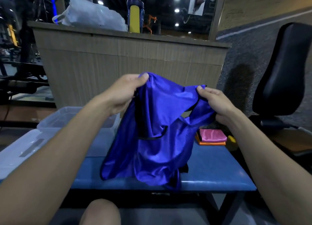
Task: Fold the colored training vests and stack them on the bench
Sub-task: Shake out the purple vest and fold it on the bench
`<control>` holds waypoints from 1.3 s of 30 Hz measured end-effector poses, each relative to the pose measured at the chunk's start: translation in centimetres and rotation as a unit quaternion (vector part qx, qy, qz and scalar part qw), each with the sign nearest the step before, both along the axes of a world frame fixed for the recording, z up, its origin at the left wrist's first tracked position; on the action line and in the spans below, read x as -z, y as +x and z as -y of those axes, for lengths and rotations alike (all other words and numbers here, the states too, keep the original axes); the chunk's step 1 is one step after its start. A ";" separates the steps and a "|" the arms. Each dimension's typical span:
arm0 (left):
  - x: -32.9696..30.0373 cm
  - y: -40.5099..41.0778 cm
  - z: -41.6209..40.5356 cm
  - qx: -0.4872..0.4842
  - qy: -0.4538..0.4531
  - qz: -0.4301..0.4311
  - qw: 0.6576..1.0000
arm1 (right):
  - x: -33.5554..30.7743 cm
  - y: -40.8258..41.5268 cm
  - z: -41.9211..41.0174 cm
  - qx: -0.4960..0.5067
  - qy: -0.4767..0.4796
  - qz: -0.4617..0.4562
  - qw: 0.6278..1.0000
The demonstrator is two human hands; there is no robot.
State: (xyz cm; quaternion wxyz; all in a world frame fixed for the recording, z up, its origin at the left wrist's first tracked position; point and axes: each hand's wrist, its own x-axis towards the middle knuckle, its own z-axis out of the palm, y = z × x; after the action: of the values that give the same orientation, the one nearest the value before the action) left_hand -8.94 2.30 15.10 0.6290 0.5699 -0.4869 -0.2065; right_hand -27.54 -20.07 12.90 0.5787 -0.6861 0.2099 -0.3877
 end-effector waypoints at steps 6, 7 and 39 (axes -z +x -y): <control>-2.5 -0.5 0.6 0.036 0.004 -0.168 0.985 | 2.7 -0.2 1.2 -0.053 0.088 -0.019 0.994; -2.5 -0.4 0.6 0.052 0.009 -0.189 0.981 | 3.2 -0.3 1.2 -0.069 0.098 -0.017 0.993; -8.0 3.7 1.5 -0.191 -0.189 0.320 0.909 | -3.3 2.6 2.5 0.082 0.105 0.301 0.944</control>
State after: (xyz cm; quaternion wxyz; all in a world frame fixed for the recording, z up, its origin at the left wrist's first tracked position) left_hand -5.28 0.82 23.11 0.5631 0.5577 -0.5737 0.2066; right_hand -24.95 -22.58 16.25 0.6501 -0.4529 0.1213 -0.5980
